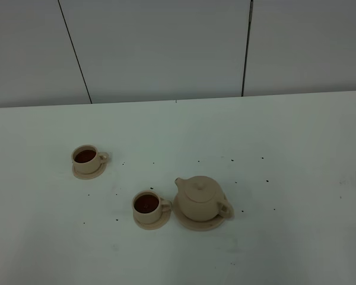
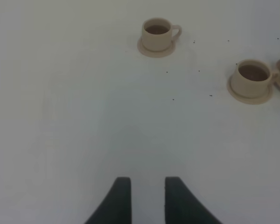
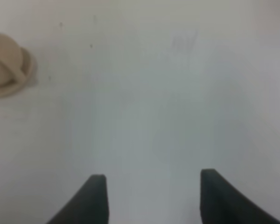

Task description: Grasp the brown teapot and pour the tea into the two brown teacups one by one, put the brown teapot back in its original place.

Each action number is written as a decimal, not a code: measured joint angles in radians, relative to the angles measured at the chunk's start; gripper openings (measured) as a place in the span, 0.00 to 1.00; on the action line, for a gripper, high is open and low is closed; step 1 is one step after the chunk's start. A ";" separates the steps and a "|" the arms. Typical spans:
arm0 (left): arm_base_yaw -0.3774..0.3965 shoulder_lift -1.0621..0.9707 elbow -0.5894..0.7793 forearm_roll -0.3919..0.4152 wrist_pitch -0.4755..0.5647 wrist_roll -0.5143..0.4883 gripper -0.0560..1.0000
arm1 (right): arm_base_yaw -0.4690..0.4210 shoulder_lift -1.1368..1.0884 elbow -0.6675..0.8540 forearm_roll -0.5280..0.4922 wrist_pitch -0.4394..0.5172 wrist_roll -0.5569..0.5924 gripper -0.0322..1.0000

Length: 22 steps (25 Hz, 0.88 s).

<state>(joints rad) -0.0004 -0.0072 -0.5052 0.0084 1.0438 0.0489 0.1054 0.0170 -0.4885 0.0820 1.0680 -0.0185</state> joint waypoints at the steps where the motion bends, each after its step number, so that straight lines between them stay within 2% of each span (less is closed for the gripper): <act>1: 0.000 0.000 0.000 0.000 0.000 0.000 0.29 | 0.000 -0.014 0.000 0.000 0.000 0.000 0.45; 22: 0.000 0.000 0.000 0.000 0.000 0.001 0.29 | 0.000 -0.023 0.002 0.000 0.000 0.000 0.45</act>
<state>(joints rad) -0.0004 -0.0072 -0.5052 0.0084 1.0438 0.0498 0.1054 -0.0059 -0.4863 0.0820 1.0680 -0.0185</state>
